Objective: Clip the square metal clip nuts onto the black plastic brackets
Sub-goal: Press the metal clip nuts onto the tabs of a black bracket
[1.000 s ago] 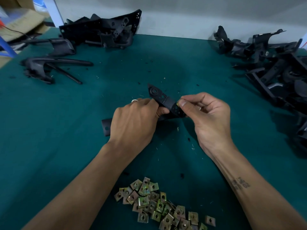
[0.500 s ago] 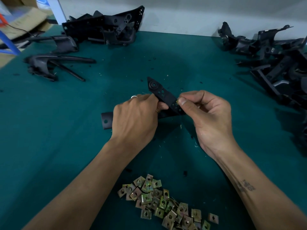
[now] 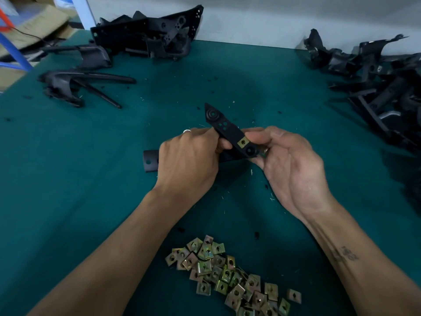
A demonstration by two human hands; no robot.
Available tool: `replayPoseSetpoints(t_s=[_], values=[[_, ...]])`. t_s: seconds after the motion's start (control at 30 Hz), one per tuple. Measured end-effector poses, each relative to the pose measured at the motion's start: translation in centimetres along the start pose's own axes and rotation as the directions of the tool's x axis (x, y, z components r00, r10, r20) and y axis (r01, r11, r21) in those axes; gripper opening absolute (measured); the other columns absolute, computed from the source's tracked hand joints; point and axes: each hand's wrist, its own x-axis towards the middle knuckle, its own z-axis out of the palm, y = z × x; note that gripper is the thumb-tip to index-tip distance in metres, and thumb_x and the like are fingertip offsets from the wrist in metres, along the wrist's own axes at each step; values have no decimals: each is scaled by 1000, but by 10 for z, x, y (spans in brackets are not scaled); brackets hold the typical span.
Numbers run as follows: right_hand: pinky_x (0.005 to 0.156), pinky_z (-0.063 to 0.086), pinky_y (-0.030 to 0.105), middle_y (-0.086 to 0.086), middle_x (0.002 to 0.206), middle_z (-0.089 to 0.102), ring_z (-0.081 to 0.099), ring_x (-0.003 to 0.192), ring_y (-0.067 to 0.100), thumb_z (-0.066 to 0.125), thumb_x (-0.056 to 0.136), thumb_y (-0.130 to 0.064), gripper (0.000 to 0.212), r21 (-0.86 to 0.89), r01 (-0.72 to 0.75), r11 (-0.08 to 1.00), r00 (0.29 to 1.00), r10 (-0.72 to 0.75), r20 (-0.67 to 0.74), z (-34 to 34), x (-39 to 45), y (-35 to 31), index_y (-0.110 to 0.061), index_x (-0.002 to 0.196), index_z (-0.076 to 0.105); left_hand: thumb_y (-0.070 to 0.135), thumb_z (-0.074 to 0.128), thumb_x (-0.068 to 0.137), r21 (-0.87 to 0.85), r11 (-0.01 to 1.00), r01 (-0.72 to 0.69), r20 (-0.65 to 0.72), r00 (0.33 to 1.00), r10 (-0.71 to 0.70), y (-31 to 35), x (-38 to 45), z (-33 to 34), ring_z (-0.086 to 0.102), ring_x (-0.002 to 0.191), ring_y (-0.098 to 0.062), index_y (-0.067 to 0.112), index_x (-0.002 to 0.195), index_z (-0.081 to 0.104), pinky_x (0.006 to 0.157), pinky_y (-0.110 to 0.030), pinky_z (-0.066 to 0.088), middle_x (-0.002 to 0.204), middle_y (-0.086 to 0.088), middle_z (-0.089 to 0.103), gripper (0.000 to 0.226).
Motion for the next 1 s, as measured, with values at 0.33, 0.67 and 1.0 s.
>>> replayPoseSetpoints(t_s=[0.33, 0.67, 1.0], values=[[83, 45, 27, -7, 100, 65, 55, 92, 11, 69, 86, -14, 23, -616, 121, 779, 962, -244, -120, -16, -39, -17, -20, 108, 70, 47, 33, 104, -2, 999, -52, -2, 999, 52, 3, 1, 4, 61, 72, -40, 19, 82, 47, 57, -36, 29, 82, -7, 67, 39], [59, 42, 17, -2, 106, 68, 55, 63, 10, 78, 79, -20, 25, -837, 120, 535, 993, -48, 111, -48, -188, -30, -31, 102, 80, 47, 28, 105, -5, 995, -102, -5, 995, 102, 3, 2, 10, 51, 60, -35, 17, 78, 33, 54, -36, 26, 74, -9, 61, 41], [60, 41, 22, -9, 100, 64, 53, 64, 13, 71, 92, -28, 4, -887, 118, 447, 993, -65, 99, -32, -177, -20, -30, 94, 72, 47, 29, 105, 11, 992, -122, -10, 992, 123, 1, 3, 12, 48, 58, -34, 16, 78, 35, 53, -35, 27, 72, -8, 56, 41]])
